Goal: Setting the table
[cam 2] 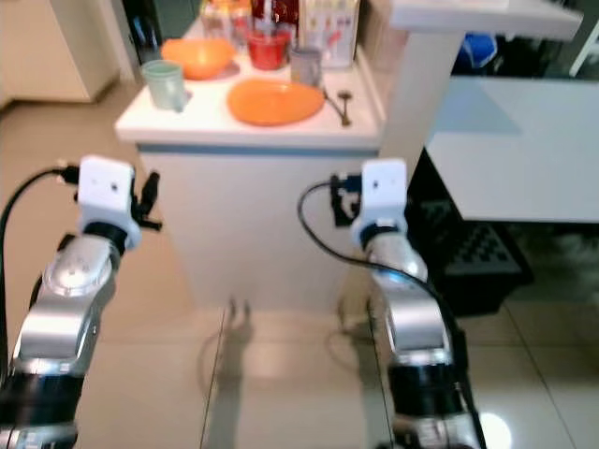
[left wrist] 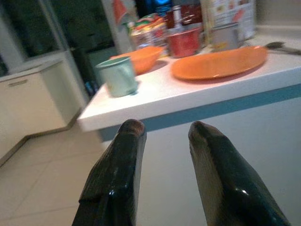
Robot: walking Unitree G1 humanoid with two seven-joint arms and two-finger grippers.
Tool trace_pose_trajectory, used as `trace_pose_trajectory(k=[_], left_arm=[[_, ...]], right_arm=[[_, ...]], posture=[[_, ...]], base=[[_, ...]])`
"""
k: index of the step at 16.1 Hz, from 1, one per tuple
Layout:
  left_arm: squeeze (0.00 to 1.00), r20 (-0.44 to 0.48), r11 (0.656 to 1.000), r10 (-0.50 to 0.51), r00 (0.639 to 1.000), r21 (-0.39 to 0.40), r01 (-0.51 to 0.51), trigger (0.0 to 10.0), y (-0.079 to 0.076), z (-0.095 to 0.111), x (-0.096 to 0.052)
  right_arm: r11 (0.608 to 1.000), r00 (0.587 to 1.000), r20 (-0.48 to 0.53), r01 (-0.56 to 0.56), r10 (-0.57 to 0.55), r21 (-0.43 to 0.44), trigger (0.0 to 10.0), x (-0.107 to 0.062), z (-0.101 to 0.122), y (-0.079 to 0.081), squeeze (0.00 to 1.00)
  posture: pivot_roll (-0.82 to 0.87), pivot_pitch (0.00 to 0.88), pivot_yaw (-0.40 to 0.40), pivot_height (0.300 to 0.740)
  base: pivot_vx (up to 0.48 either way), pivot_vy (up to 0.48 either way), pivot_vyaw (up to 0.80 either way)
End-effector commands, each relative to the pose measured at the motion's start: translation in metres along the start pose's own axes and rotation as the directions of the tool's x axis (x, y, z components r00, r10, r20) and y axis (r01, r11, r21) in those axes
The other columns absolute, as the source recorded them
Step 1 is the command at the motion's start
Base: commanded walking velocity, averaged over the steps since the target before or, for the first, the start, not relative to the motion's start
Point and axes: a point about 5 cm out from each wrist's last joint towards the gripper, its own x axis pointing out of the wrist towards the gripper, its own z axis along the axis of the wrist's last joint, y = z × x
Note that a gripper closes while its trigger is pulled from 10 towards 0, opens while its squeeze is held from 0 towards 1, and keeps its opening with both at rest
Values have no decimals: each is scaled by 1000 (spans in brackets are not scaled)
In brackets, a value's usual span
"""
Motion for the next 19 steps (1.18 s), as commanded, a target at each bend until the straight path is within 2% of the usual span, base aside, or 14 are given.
trace_pose_trajectory(k=[1,4,7,11,14,19], left_arm=[[0,36,999,-41,998,-10,41,10000,-8,11,4],[0,76,997,-60,995,-41,64,10000,-16,22,7],[0,84,995,-81,993,-48,85,10000,-21,25,8],[0,104,994,-95,990,-49,101,10000,-22,32,11],[0,111,992,-124,986,-4,125,10000,-27,33,8],[0,113,989,-146,983,-7,147,10000,-28,34,7]], right_arm=[[1000,1000,8,6,-6,-27,10000,2,2,-1,0],[1000,1000,26,11,-10,-25,10000,5,8,-9,0],[1000,1000,23,14,-13,-23,10000,9,9,-12,0],[996,996,41,-79,81,-48,10000,17,18,-3,0],[990,989,46,-143,143,8,10000,21,24,4,0],[991,989,63,-131,131,2,10000,27,30,5,0]], posture=[[20,0,-2,740],[17,0,-9,740],[17,0,-7,740],[10,0,-7,740],[10,0,-17,740],[19,0,-17,740]], base=[[401,0,0],[402,0,0],[404,0,0],[404,0,0],[402,0,0],[404,0,0]])
